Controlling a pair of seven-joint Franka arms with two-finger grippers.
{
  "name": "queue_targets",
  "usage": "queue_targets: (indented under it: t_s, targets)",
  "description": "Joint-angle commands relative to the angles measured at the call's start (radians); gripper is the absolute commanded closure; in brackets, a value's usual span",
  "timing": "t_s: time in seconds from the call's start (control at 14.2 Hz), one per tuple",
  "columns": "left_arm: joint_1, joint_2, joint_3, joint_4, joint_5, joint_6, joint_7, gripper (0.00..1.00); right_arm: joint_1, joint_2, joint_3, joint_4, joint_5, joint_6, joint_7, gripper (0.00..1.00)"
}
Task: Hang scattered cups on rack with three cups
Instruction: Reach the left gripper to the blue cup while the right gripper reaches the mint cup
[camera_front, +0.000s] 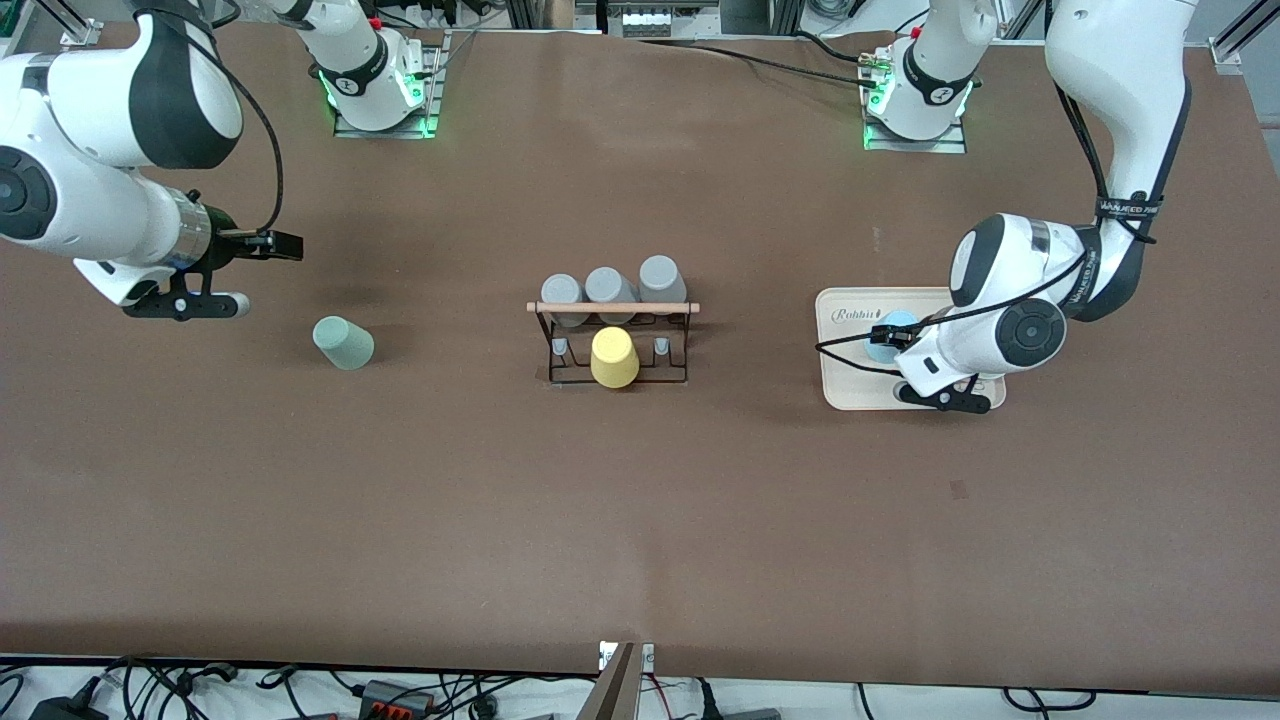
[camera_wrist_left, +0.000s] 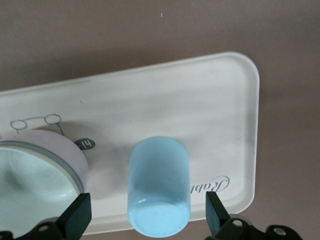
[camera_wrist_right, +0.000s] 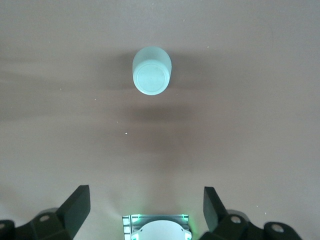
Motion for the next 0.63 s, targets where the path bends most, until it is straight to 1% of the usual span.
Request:
queue_targets:
  t_s: [0.0,0.21,0.56]
  targets:
    - [0.021,-0.038,-0.027,-0.055,-0.012,-0.004,0.007,0.0,0.011,-0.063,0.0,-0.071,-0.014,0.035,-0.002,0.0]
    - [0.021,-0.038,-0.027,-0.08,-0.014,0.006,0.007,0.0,0.017,-0.061,0.0,-0.062,-0.013,0.032,0.008,0.0]
    - [0.021,-0.035,-0.026,-0.079,-0.014,0.01,0.009,0.0,0.018,-0.044,0.0,-0.051,-0.011,0.025,0.007,0.0]
